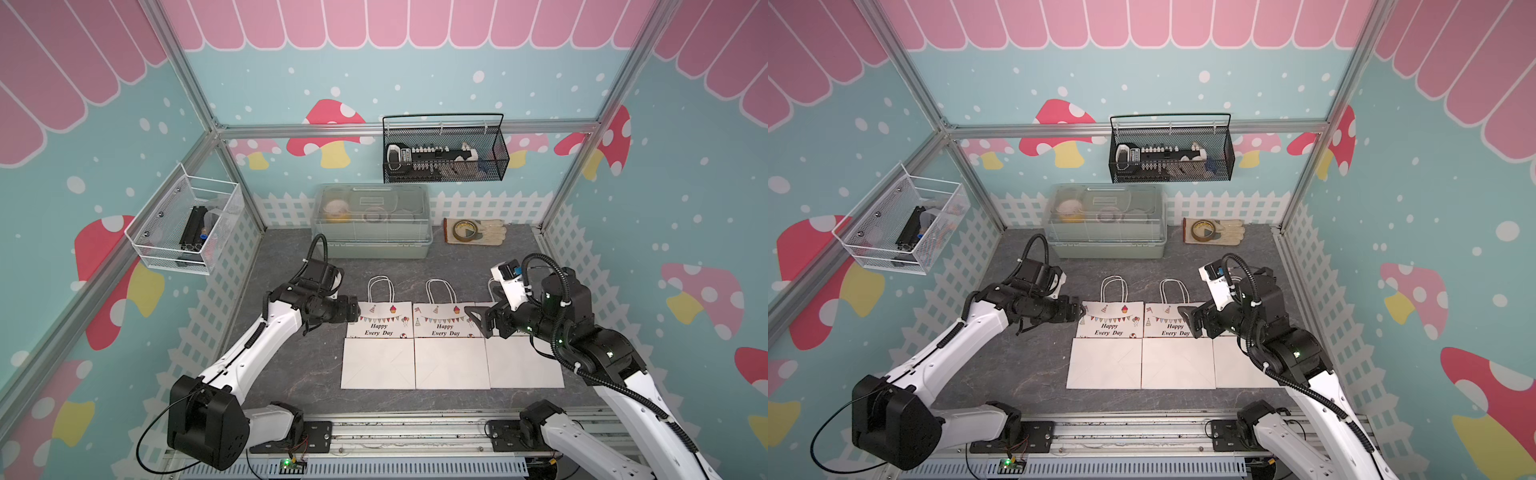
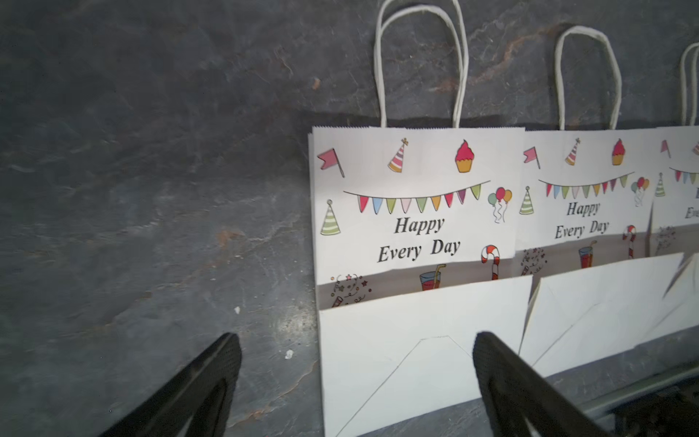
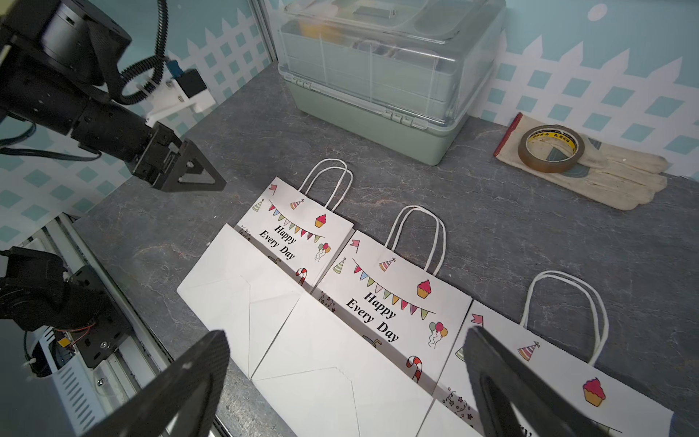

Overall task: Put away the paper bag
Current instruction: Place the paper bag at the center of the board, then reset both arms

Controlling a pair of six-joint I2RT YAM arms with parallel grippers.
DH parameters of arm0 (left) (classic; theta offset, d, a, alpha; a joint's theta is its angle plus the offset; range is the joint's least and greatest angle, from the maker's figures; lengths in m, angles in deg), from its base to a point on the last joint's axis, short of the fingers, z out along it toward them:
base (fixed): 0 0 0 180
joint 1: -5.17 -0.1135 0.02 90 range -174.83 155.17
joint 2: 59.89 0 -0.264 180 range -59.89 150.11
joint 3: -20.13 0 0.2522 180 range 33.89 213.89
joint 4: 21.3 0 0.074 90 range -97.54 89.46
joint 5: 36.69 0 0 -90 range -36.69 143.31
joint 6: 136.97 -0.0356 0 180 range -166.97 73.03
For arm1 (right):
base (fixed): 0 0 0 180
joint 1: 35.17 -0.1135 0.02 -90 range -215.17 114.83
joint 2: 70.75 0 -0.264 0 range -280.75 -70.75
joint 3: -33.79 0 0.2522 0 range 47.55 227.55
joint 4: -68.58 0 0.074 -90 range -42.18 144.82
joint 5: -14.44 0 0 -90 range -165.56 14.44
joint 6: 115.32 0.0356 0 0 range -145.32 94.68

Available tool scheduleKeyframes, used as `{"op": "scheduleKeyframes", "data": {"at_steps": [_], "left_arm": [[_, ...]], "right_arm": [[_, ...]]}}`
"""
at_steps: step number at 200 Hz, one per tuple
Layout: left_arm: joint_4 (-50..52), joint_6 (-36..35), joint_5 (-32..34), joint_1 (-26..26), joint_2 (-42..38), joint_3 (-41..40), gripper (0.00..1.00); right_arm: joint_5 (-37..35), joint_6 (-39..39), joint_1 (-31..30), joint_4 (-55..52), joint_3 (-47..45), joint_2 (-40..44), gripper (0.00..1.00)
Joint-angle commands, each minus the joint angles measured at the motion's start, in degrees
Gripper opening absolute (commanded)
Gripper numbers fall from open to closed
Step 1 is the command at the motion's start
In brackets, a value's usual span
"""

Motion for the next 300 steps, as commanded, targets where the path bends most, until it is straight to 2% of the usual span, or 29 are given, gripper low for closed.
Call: {"op": "scheduleKeyframes", "data": {"at_steps": [1, 15, 31, 66, 78, 99, 138, 171, 209, 232, 245, 257, 269, 300], "left_arm": [[5.18, -6.62, 12.82, -1.42, -1.13, 2.26, 0.99], [3.59, -8.64, 17.68, -1.61, -3.13, 2.95, 0.99], [0.13, -10.28, 19.36, -1.62, -6.85, 2.95, 0.99], [-9.88, -8.50, 24.71, -1.62, -16.08, -1.12, 0.98], [-12.57, -9.39, 25.65, -1.62, -17.97, -3.07, 0.98], [-19.11, -15.49, 23.90, -1.67, -20.23, -7.85, 0.99], [-34.79, -17.44, 23.95, -1.95, -23.10, -17.41, 0.99], [-45.68, -18.86, 26.50, -2.80, -23.61, -24.60, 0.99], [-68.66, -15.12, 27.17, -5.53, -20.99, -37.32, 0.99], [-83.49, -13.29, 26.98, -5.74, -15.42, -43.09, 0.99], [-90.93, -11.84, 27.57, -6.07, -12.17, -45.57, 0.99], [-95.21, -12.70, 28.44, -6.16, -8.76, -46.25, 0.99], [-93.40, -14.04, 28.72, -6.12, -6.86, -45.10, 0.99], [-105.71, -16.65, 30.28, -6.35, 1.78, -46.97, 0.99]], "right_arm": [[-3.04, -2.86, 0.37, -2.49, 2.54, 0.03, 0.99], [-4.48, -4.08, 0.36, -3.31, 3.36, -0.09, 0.99], [-6.31, -4.84, 0.36, -3.42, 3.97, -0.04, 0.99], [-13.41, -5.26, 0.37, -2.16, 4.41, -1.19, 0.99], [-16.19, -5.45, 0.52, -1.90, 4.88, -3.22, 0.99], [-22.85, -4.89, 1.21, 0.32, 4.55, -7.08, 0.99], [-32.33, -8.04, 3.96, 17.35, -5.83, -4.98, 0.99], [-28.74, -14.32, 7.34, 36.30, -19.66, -1.19, 0.99], [-29.18, -14.74, 11.13, 42.56, -24.51, -6.31, 0.99], [-31.75, -18.62, 12.88, 56.35, -32.55, -6.96, 0.99], [-30.84, -17.60, 15.13, 61.40, -35.55, -7.85, 0.97], [-29.99, -15.32, 16.87, 63.16, -36.59, -9.76, 0.93], [-30.05, -13.64, 17.78, 67.01, -38.39, -12.47, 0.99], [-29.68, -10.77, 18.73, 75.78, -41.81, -20.27, 0.99]]}}
